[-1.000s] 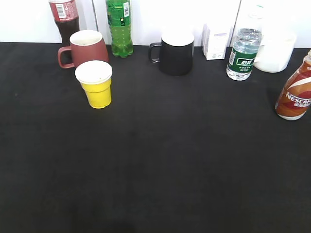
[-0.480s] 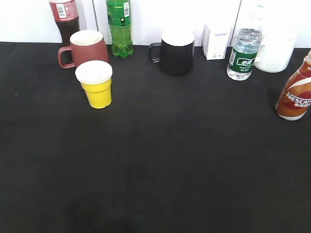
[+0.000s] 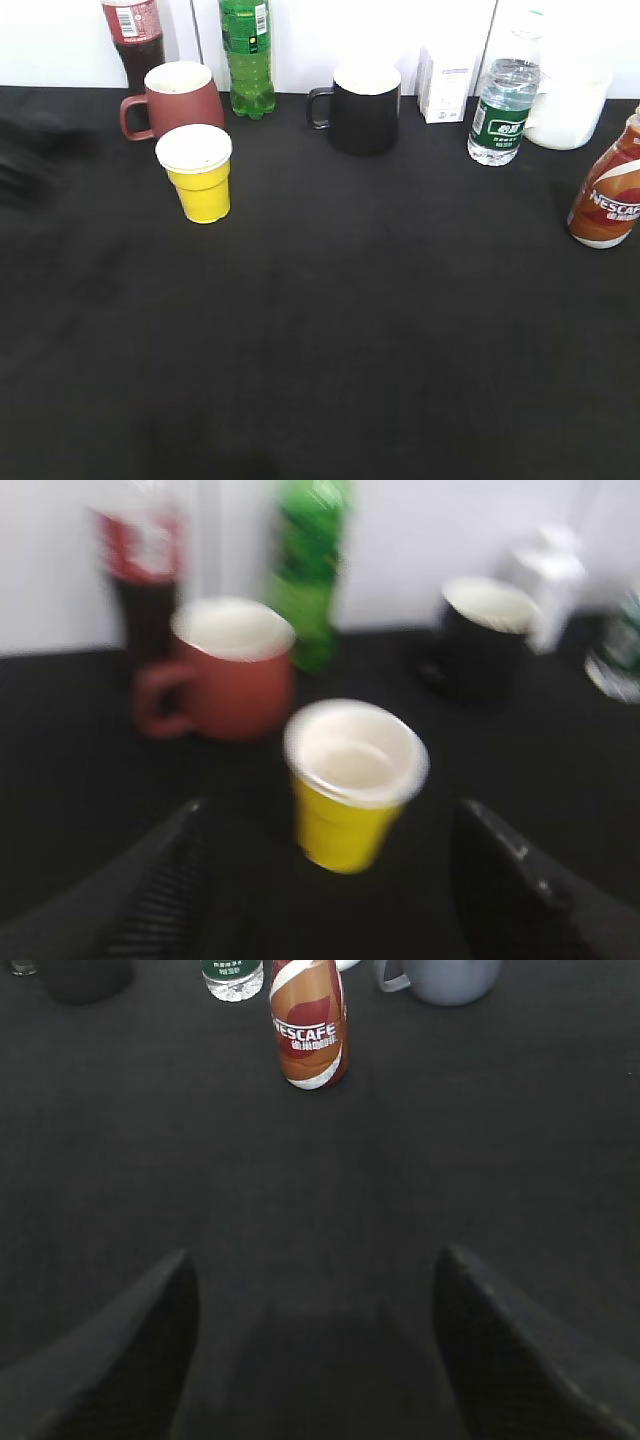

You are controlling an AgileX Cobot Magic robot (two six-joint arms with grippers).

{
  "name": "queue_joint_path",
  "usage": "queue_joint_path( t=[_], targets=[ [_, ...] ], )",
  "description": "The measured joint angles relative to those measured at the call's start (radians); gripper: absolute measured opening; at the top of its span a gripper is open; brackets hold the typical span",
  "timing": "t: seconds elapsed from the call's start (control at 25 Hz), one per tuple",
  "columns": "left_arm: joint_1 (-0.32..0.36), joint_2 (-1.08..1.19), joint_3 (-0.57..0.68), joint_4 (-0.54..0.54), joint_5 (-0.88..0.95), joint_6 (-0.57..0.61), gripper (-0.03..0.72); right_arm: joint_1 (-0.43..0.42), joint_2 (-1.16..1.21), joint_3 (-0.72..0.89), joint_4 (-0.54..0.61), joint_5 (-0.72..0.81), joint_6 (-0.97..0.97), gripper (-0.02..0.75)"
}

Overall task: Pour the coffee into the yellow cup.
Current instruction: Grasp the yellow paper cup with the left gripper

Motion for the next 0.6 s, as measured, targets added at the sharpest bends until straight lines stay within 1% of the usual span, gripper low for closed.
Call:
queue_joint_path(
  t=[0.08, 0.12, 0.24, 0.32, 0.4, 0.44, 0.52, 0.6],
  targets=[
    [-0.068, 0.128, 0.014, -0.001, -0.116, 0.000, 0.558, 0.000, 0.000, 0.000, 0.000, 0.000, 0.000, 0.570],
    [-0.085, 0.189, 0.038, -0.011, -0.191, 0.000, 0.558, 0.000, 0.000, 0.000, 0.000, 0.000, 0.000, 0.570],
    [-0.091, 0.356, 0.134, -0.048, -0.475, 0.000, 0.558, 0.000, 0.000, 0.000, 0.000, 0.000, 0.000, 0.570],
    [-0.091, 0.489, 0.139, -0.042, -0.610, 0.000, 0.558, 0.000, 0.000, 0.000, 0.000, 0.000, 0.000, 0.570],
    [-0.091, 0.613, 0.141, -0.007, -0.791, 0.000, 0.563, 0.000, 0.000, 0.000, 0.000, 0.000, 0.000, 0.570],
    [-0.091, 0.708, 0.139, 0.001, -0.932, 0.000, 0.613, 0.000, 0.000, 0.000, 0.000, 0.000, 0.000, 0.570],
    [-0.091, 0.771, 0.109, 0.001, -0.954, -0.015, 0.664, 0.000, 0.000, 0.000, 0.000, 0.000, 0.000, 0.570],
    [-0.091, 0.810, 0.047, -0.002, -0.956, -0.025, 0.673, 0.000, 0.000, 0.000, 0.000, 0.000, 0.000, 0.570]
  ],
)
